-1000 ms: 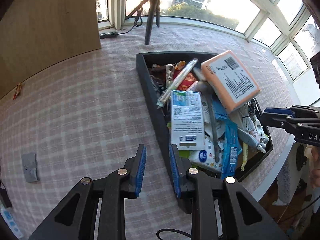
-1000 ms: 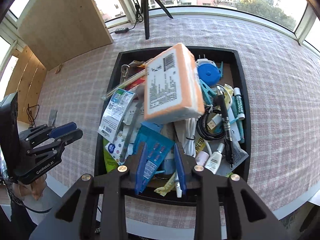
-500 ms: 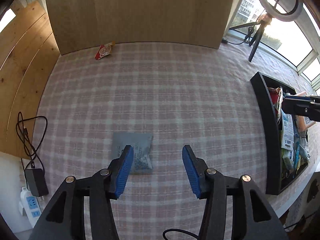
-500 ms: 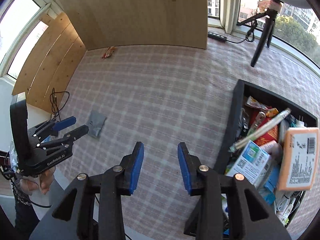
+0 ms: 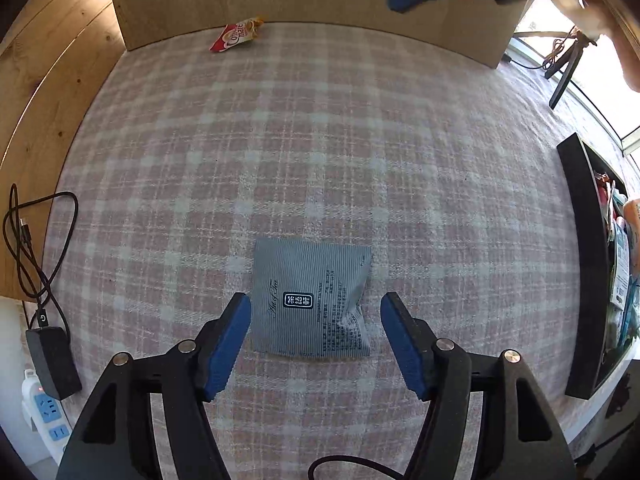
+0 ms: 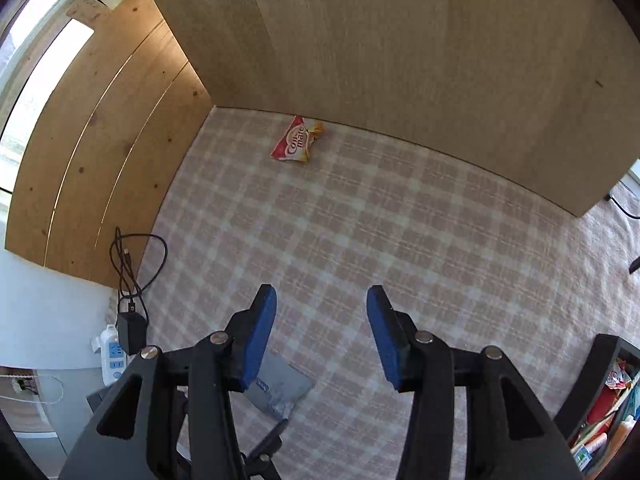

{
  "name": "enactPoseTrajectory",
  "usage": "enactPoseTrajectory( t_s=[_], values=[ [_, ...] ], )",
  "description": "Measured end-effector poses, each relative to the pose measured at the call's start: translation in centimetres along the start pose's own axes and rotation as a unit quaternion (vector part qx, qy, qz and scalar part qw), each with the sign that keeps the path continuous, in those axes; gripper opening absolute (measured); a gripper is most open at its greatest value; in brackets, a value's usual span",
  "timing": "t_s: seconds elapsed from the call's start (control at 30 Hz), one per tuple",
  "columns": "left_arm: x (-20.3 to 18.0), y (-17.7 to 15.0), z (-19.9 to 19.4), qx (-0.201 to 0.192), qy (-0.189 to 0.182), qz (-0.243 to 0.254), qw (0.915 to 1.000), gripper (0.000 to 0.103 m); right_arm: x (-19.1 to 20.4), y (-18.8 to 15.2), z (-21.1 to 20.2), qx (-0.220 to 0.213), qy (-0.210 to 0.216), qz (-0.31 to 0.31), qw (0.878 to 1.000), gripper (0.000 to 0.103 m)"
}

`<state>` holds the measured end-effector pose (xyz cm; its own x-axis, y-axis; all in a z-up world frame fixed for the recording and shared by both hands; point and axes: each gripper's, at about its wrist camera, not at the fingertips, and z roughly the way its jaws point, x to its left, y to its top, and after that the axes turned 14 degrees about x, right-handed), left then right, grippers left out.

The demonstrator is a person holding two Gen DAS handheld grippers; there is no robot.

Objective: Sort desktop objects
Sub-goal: 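Return both tools to the grey pouch and last Coffee-mate sachet, then grasp the grey pouch with the left tool while the right tool grasps the Coffee-mate sachet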

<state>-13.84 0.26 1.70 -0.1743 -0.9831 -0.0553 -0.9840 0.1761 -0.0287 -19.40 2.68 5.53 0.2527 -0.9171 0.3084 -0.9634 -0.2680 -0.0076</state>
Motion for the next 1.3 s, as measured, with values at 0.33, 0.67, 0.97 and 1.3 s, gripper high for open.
enactPoseTrajectory(
  t_s=[0.33, 0.67, 0.97, 1.3],
  values=[
    [0.4, 1.8, 3.1, 0.000, 0.023, -0.001, 0.9997, 0.065, 1.9, 10.3, 5.9, 0.026, -0.021, 0.006, 0.999, 0.049],
    [3.5, 4.7, 4.8, -0.008, 0.009, 0.004, 0.9999, 0.066, 2.8, 14.2, 9.8, 0.021, -0.029, 0.003, 0.999, 0.049],
    [3.9, 1.6, 5.0, -0.025, 0.021, 0.005, 0.9994, 0.067, 5.0, 14.9, 11.2, -0.003, -0.087, -0.019, 0.996, 0.040],
    [3.3, -4.1, 5.3, -0.054, 0.013, -0.025, 0.9981, 0.026, 5.0, 13.3, 11.0, 0.013, -0.084, -0.044, 0.995, 0.015]
  ],
)
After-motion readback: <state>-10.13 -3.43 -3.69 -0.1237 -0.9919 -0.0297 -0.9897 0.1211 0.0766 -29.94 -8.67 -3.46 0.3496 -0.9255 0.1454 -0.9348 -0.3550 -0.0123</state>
